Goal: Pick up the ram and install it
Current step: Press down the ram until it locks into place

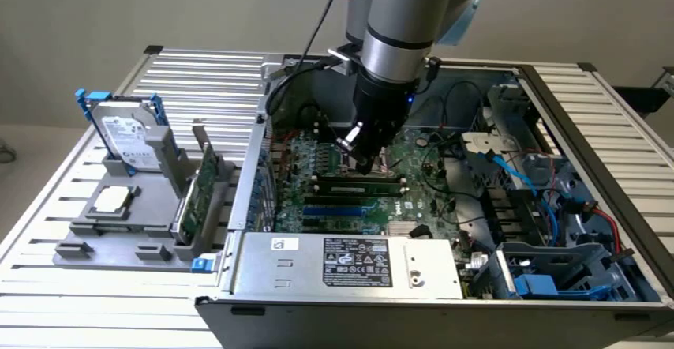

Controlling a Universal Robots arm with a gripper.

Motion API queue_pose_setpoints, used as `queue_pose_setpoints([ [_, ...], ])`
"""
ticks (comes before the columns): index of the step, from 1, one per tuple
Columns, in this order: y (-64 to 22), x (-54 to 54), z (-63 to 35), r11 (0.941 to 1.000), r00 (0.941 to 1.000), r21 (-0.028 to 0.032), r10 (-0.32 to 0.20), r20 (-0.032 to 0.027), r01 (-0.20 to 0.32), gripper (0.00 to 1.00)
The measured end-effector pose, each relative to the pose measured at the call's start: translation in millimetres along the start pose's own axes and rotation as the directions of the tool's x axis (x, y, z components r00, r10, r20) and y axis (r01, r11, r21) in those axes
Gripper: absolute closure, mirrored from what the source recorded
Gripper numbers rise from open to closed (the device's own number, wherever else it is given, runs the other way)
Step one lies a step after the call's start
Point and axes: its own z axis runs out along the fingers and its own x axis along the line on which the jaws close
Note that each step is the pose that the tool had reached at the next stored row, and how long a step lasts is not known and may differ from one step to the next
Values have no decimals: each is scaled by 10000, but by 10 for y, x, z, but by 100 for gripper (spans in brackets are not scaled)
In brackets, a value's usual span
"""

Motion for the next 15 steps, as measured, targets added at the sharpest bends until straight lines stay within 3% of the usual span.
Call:
queue_pose_setpoints([
  [5,0,0,0,9973,9973,-44,736,16,-736,89],
  [11,0,0,0,9872,9873,-86,1590,25,-1590,89],
  [15,0,0,1,9791,9791,-46,2033,3,-2033,89],
])
